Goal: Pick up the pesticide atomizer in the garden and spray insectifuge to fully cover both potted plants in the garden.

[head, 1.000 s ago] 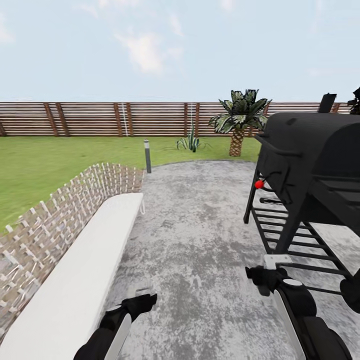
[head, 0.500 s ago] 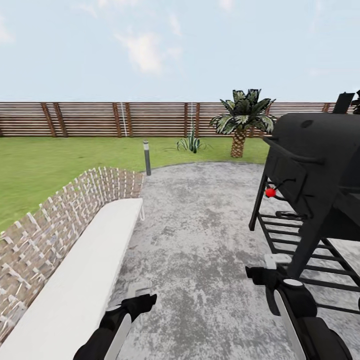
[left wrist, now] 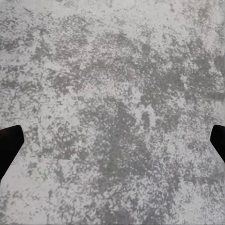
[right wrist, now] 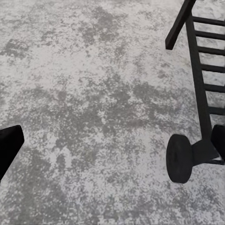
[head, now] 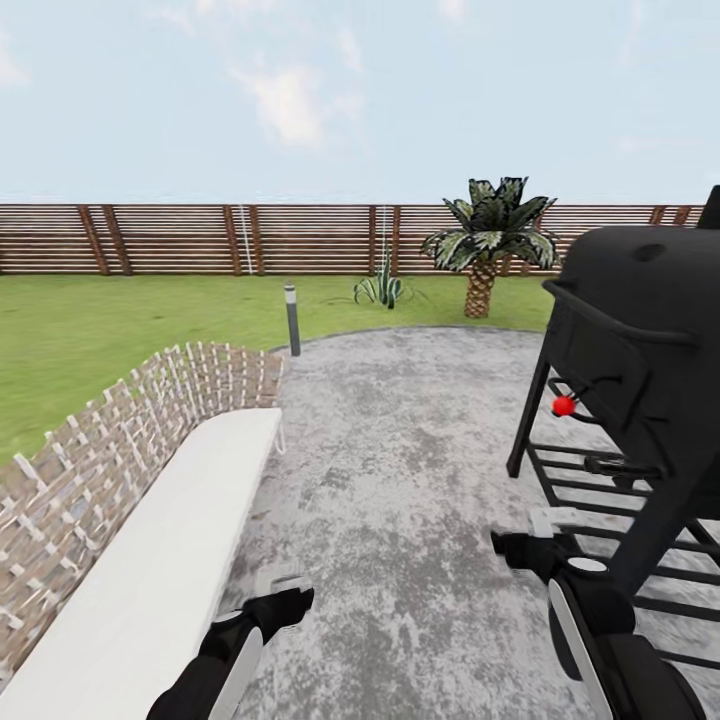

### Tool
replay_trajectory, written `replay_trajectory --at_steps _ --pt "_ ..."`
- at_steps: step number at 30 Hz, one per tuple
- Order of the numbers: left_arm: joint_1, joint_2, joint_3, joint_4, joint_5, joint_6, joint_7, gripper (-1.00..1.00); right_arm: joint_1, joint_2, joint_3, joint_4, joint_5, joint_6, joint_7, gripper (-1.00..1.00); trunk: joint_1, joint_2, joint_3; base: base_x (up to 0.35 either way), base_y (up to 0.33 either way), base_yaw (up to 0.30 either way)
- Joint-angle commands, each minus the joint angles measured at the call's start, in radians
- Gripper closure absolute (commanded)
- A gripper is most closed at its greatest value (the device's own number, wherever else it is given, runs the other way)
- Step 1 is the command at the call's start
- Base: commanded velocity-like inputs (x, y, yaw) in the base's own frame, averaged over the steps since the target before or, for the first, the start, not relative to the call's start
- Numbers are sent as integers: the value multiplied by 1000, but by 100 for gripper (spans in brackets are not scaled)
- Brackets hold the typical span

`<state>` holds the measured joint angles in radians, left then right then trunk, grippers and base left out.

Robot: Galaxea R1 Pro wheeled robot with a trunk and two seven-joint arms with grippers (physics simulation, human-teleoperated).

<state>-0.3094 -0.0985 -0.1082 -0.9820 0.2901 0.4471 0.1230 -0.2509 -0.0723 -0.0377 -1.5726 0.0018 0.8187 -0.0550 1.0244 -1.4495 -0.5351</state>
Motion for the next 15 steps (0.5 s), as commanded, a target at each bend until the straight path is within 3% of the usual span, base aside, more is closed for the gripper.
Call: replay_trajectory --at_steps 1,15 --pt "0 0 -2 -1 11 4 9 -100 -1 0 1 -1 0 5 -3 -100 1 -1 -1 338 0 0" --pt "0 0 -2 -1 11 4 9 -100 -1 0 1 -1 0 5 -3 -100 1 -1 -1 338 0 0"
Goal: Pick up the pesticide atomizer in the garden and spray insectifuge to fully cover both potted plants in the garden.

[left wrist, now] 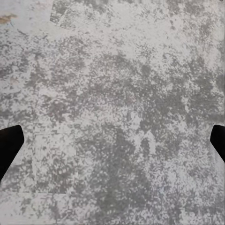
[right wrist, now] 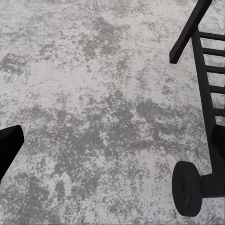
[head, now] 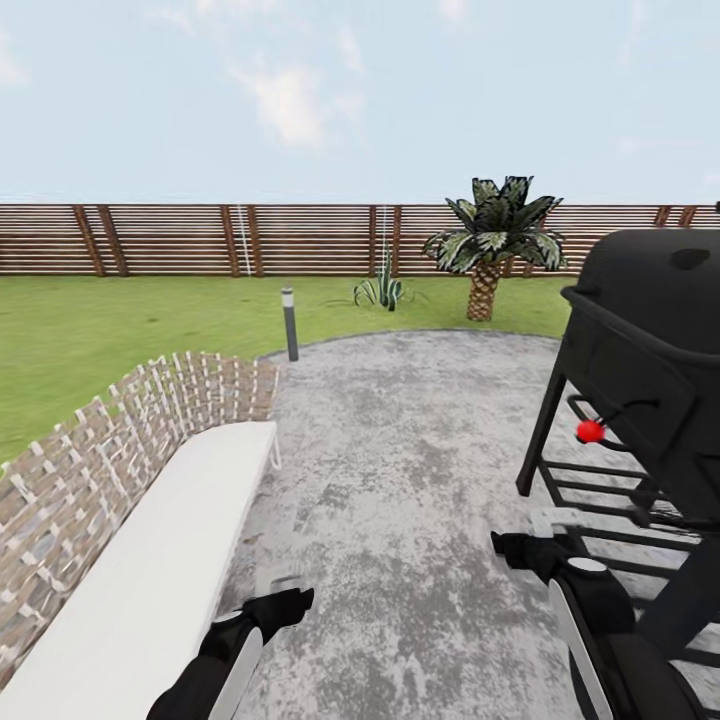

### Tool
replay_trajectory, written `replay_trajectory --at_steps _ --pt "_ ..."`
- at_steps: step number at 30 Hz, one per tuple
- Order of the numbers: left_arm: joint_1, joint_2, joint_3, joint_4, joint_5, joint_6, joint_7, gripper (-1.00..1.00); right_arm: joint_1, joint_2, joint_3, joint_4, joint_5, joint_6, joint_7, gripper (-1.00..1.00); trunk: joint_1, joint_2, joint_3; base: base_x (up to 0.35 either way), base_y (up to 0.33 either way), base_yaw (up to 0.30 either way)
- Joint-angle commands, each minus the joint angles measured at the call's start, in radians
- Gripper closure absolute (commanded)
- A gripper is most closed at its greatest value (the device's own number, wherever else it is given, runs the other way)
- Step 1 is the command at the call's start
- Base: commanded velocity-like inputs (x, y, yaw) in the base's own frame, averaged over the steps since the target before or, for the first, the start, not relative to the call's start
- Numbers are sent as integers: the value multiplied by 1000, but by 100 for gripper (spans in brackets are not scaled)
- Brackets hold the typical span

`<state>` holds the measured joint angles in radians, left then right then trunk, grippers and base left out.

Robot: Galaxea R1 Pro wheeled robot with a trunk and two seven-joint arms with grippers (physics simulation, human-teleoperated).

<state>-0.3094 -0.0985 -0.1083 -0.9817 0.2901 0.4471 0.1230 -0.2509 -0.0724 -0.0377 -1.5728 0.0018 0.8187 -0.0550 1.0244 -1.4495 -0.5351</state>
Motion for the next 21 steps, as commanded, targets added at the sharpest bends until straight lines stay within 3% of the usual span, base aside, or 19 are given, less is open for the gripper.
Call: replay_trajectory --at_steps 1,21 --pt "0 0 -2 -2 11 4 9 -100 -1 -1 1 -1 0 5 -3 -100 1 -1 -1 338 0 0" --pt "0 0 -2 -2 10 4 10 -100 1 -9 -3 2 -3 2 -2 -100 1 -1 -1 338 0 0"
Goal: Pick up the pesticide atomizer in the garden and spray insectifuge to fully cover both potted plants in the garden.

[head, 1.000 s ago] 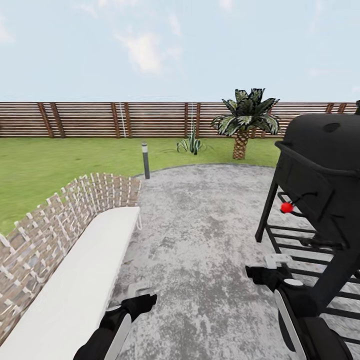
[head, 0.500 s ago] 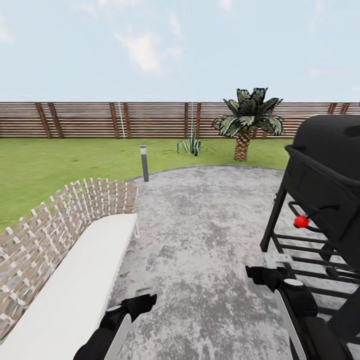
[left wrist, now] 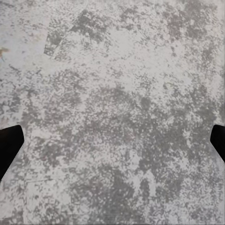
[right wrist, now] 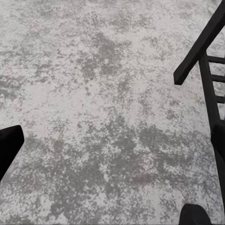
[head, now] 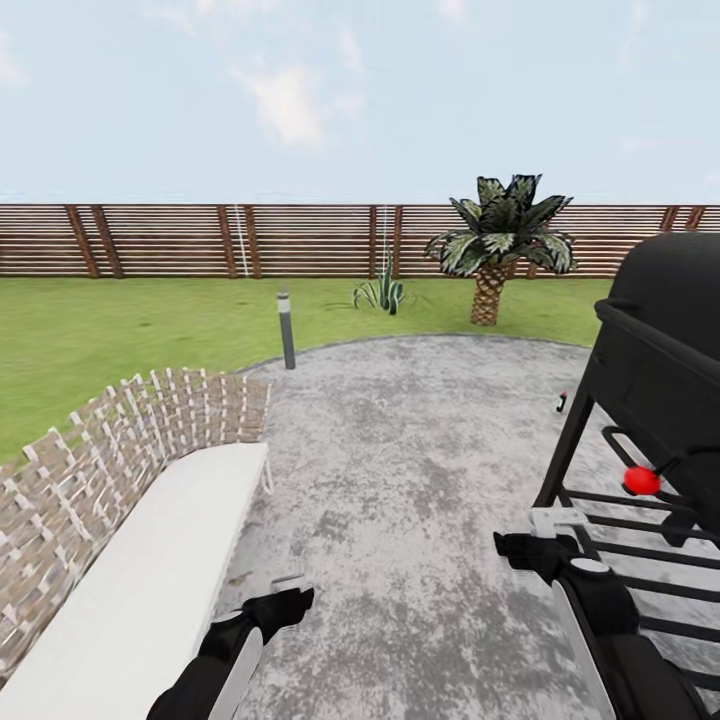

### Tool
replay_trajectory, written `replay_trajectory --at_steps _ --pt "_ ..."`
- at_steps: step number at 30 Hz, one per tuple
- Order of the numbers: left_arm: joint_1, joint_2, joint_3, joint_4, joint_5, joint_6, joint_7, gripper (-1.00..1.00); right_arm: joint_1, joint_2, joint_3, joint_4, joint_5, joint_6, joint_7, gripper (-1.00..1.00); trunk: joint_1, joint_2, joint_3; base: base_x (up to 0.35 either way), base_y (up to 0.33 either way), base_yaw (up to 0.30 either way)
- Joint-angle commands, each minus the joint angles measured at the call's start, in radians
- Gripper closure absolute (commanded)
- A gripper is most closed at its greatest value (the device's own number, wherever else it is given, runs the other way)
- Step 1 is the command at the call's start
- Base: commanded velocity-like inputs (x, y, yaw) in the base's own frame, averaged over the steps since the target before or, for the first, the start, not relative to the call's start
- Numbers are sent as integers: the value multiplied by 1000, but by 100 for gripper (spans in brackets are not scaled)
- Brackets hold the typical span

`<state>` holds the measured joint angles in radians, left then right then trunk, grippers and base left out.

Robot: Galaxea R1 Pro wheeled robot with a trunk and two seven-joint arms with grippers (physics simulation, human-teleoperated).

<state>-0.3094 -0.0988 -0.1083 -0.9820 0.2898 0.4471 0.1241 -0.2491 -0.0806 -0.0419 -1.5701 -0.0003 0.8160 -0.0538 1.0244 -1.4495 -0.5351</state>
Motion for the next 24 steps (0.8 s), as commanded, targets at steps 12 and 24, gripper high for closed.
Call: replay_trajectory --at_steps 12,24 --pt "0 -6 -4 -1 12 3 9 -100 -30 12 -3 -38 1 -43 -10 -100 1 -1 -1 338 0 0" --pt "0 -4 -10 30 8 -22 6 -100 -42 6 1 -43 -3 -101 -4 -100 1 -1 -1 338 0 0"
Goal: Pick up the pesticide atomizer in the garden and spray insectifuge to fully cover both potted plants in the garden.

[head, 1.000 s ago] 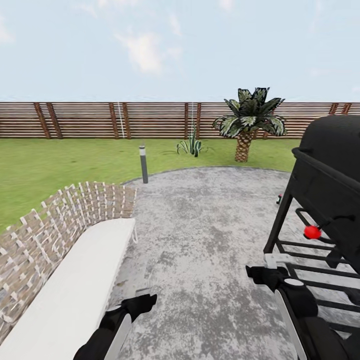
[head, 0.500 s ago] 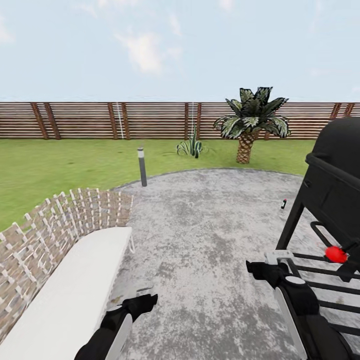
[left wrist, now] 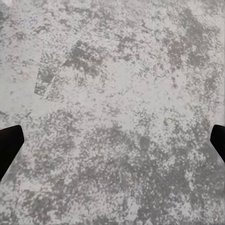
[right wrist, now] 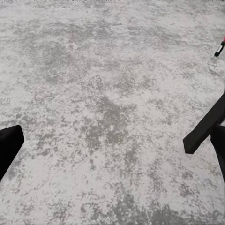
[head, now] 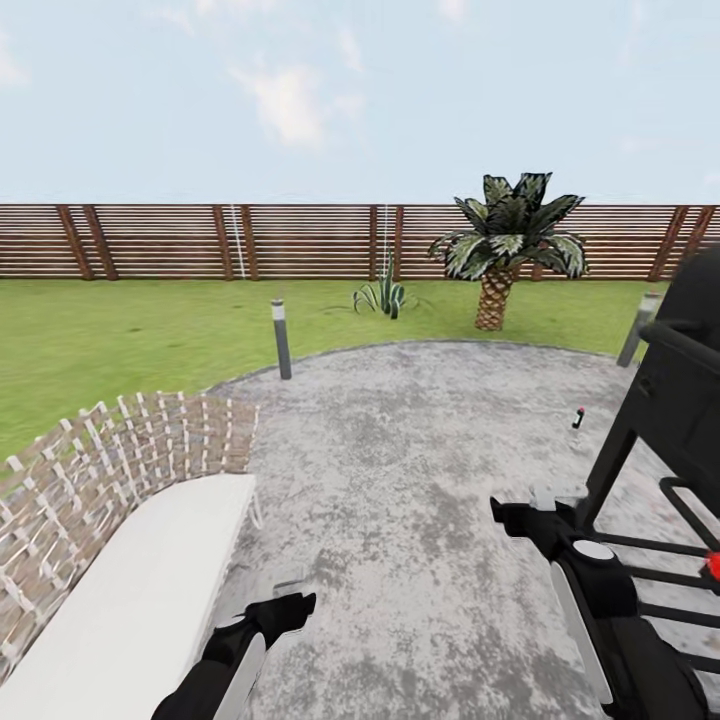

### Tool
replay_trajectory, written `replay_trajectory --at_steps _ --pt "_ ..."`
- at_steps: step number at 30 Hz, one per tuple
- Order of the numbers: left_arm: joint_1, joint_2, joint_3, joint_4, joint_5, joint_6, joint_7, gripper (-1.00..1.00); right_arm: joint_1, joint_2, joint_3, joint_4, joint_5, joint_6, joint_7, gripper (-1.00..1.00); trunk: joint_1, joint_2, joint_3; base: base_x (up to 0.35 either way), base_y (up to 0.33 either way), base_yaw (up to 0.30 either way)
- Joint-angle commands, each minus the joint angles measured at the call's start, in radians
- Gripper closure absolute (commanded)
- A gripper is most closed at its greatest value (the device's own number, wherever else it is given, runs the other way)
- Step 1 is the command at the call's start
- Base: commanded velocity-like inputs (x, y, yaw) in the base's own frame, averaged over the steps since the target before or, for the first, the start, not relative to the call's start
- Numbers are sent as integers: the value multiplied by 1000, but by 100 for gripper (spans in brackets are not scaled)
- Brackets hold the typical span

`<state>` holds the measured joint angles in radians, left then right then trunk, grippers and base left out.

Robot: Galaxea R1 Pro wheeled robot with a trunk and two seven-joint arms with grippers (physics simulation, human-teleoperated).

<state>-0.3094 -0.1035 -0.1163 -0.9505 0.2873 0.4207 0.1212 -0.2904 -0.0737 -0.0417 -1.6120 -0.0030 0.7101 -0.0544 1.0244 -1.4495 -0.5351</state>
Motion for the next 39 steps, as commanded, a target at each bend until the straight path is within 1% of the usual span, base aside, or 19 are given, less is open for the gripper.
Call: replay_trajectory --at_steps 1,4,10,14,17,19,21,23,28,39 --pt "0 0 -2 -2 11 4 9 -100 -1 0 1 -1 -1 5 -4 -100 1 -1 -1 338 0 0" --pt "0 1 -4 18 7 -1 8 -100 -1 -3 1 -1 -1 2 -3 -100 1 -1 -1 338 -17 0" --pt "0 0 -5 41 8 -23 9 -100 -10 4 4 -3 -2 7 -2 -100 1 -1 -1 338 -83 0" --pt "0 0 -5 44 10 -25 8 -100 -14 4 18 -3 -2 12 -2 -100 1 -1 -1 338 -108 4" --pt "0 0 -5 45 10 -26 9 -100 -13 3 46 -3 -2 14 -2 -100 1 -1 -1 338 -113 40" --pt "0 0 -5 45 8 -26 9 -100 -9 -1 90 -3 -2 14 -1 -100 1 -1 -1 338 -110 26" --pt "0 -1 -5 45 7 -26 9 -100 -7 -3 109 -3 -2 13 -1 -100 1 -1 -1 338 -99 13" --pt "0 0 -5 45 7 -26 9 -100 -2 0 119 -3 -1 5 -1 -100 1 -1 -1 338 -65 -16" --pt "0 1 -4 47 11 -27 8 -100 1 5 127 -3 0 0 -1 -100 1 -1 -1 338 -23 -154" --pt "-1 1 -2 57 13 -28 8 -100 2 5 129 -3 0 0 -1 -100 1 -1 -1 338 -3 -230"
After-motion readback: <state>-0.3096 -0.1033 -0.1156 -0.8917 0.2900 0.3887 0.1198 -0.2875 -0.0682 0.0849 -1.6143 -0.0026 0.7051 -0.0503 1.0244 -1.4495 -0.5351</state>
